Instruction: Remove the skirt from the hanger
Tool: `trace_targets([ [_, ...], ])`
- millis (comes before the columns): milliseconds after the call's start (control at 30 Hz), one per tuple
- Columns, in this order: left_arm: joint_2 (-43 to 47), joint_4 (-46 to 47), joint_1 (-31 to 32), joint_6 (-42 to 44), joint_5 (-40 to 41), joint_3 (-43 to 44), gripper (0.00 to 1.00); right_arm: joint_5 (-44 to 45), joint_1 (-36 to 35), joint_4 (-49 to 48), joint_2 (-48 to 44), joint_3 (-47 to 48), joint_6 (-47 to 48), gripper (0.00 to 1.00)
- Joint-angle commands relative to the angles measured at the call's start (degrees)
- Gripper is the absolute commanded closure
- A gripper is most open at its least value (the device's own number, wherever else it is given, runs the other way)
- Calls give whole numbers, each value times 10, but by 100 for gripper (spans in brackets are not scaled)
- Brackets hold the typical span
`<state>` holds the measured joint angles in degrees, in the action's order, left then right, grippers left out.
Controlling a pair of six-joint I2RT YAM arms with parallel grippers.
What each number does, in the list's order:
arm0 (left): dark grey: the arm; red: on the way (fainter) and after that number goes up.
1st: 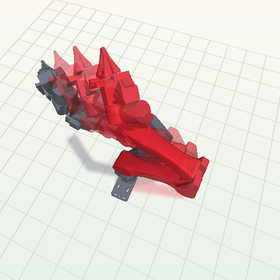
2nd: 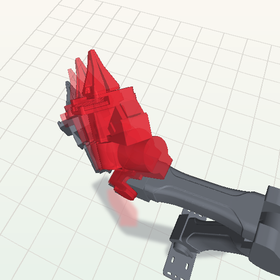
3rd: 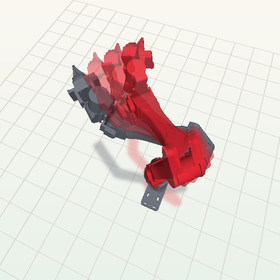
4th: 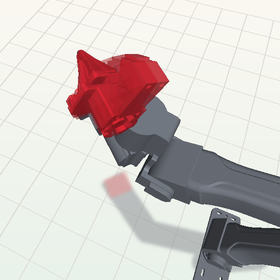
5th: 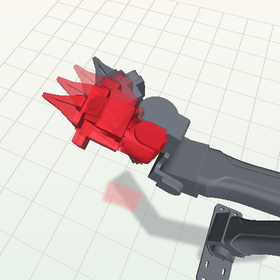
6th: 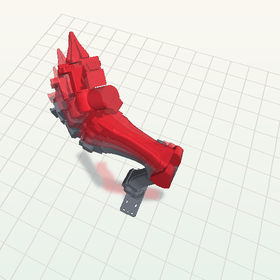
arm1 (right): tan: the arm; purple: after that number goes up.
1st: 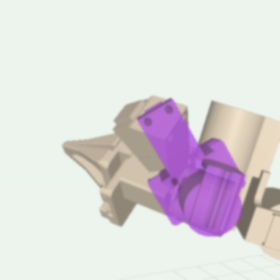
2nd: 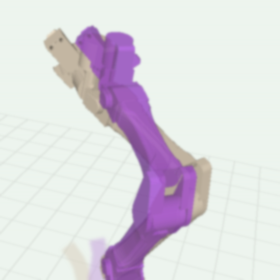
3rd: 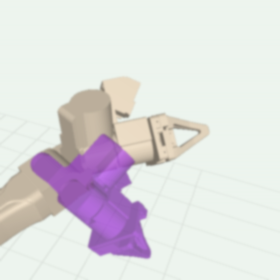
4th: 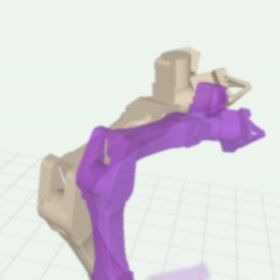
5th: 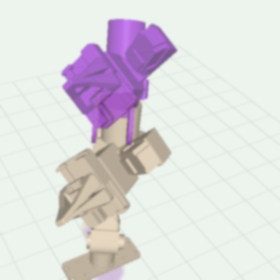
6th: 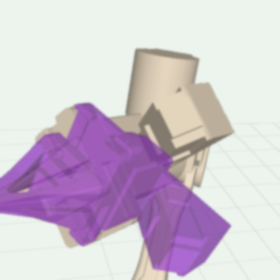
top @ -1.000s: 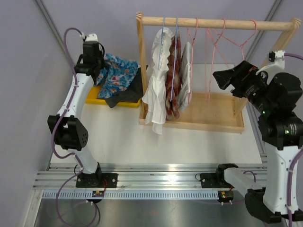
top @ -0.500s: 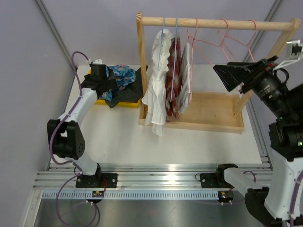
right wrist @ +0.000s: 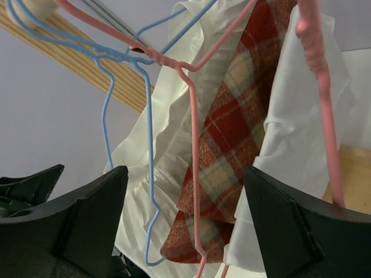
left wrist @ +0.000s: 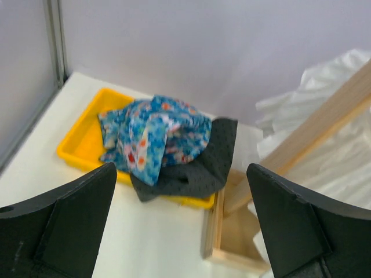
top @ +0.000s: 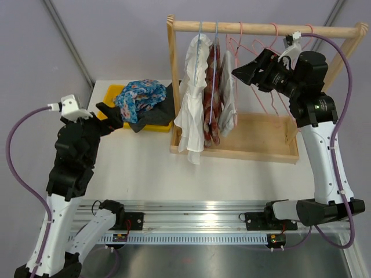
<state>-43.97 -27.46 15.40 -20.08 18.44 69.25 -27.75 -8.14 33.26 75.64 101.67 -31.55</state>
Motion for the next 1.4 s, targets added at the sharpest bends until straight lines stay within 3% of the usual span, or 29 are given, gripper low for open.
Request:
trace_targets([
  [0,38,-19,8,-25,-36,-88,1,34,-26,-37,9,-21,18,13],
  [133,83,-26,9,-45,-62,-156,1,46,-55,-63,34,-33,10,26],
  [267,100,-27,10,-54,-71,-181,1,59,-68,-71,50,-34,7,47],
  [367,104,-33,11,-48,-72,-174,1,73,-70,-70,54,-35,4,79],
  [400,105,-35,12,-46,-73,-170,1,79,-70,-69,52,-34,4,100],
  [567,87,-33,14,-20,-85,-137,1,95,-70,-29,50,11,25,100],
  [767,7,-13,55,8,-95,-30,1,101,-70,71,76,175,40,100],
  [900,-84,-17,189,53,-9,88,1,82,-71,90,56,195,22,100],
  [1033,-197,-26,305,115,-3,233,1,40,-71,102,16,173,1,100],
  [1133,-228,17,368,139,-88,261,1,17,-70,105,-16,147,-14,100],
  [1167,-242,30,384,141,-163,265,1,9,-70,104,-35,136,-18,100],
  [1233,-250,81,401,143,-233,257,1,-10,-71,108,-50,130,-31,100],
  [1367,-269,149,454,147,-307,215,1,-35,-70,122,-74,145,-47,100],
])
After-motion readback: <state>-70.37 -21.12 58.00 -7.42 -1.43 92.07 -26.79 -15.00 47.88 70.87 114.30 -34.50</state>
